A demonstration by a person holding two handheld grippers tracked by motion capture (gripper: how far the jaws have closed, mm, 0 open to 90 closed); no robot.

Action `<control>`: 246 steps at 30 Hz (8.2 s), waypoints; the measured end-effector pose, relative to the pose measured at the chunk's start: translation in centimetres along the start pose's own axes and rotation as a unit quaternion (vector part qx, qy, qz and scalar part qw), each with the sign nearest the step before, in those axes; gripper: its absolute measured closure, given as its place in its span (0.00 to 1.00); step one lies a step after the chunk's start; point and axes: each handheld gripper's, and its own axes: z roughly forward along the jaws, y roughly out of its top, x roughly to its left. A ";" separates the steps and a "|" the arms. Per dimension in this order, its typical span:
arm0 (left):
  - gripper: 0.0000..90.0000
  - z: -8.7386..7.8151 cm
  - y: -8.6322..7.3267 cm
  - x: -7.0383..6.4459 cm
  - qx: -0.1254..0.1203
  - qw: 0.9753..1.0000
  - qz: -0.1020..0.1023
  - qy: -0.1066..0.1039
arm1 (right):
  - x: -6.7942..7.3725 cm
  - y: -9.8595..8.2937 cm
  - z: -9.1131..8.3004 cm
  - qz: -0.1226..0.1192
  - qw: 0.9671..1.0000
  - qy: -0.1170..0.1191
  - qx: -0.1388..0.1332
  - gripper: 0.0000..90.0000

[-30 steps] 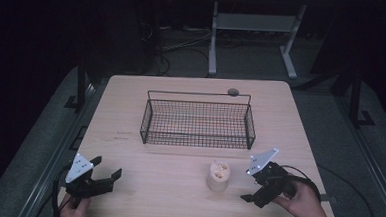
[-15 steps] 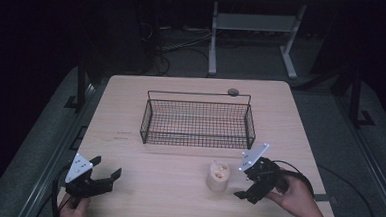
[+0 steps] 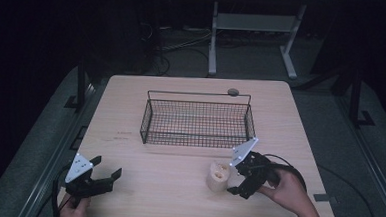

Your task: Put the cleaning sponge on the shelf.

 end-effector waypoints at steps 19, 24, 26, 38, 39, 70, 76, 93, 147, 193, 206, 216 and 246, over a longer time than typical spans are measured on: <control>0.15 -0.1 0.0 0.0 -0.002 1.000 -0.002 0.000 | -0.7 2.7 1.1 -0.012 1.000 0.001 0.024 0.19; 0.15 -0.1 0.1 0.0 -0.002 1.000 -0.001 -0.001 | -0.9 3.2 1.6 -0.016 0.999 -0.003 0.032 0.19; 0.15 -0.1 0.1 0.0 -0.002 1.000 -0.001 -0.001 | -1.0 3.3 1.8 -0.013 0.999 -0.005 0.035 0.19; 0.15 -0.1 0.1 0.0 -0.004 1.000 -0.003 -0.001 | -1.0 4.1 2.5 -0.019 0.999 0.004 0.043 0.25; 0.15 -0.1 0.1 0.0 -0.004 1.000 -0.003 -0.001 | -1.0 4.1 2.5 -0.022 0.999 0.002 0.043 0.25; 0.15 -0.2 0.1 0.1 -0.007 1.000 -0.006 0.000 | -1.6 7.1 0.8 -0.057 0.997 0.029 0.051 0.32; 0.15 -0.2 0.1 0.1 -0.008 1.000 -0.006 0.000 | -2.4 7.8 0.2 -0.057 0.997 0.034 0.048 0.32; 0.15 -0.3 0.1 0.1 -0.009 1.000 -0.006 0.000 | -4.7 9.6 -0.9 -0.053 0.997 0.050 0.041 0.32; 0.15 -0.2 0.2 -0.1 -0.008 1.000 -0.002 -0.002 | -8.4 12.4 -3.9 -0.034 0.998 0.023 0.043 0.32; 0.15 -0.2 0.2 0.0 -0.009 1.000 -0.001 -0.005 | -16.2 13.6 -3.1 0.045 0.997 -0.004 0.058 0.33; 0.15 -0.2 0.2 0.0 -0.008 1.000 -0.002 -0.005 | -17.3 13.1 -2.1 0.058 0.996 -0.009 0.069 0.33; 0.15 0.0 0.2 -0.2 -0.007 1.000 -0.002 -0.007 | -18.0 11.5 -1.2 0.075 0.995 -0.003 0.069 0.33; 0.15 0.0 0.2 -0.2 -0.008 1.000 0.000 -0.008 | -18.1 10.2 2.0 0.083 0.992 0.007 0.094 0.33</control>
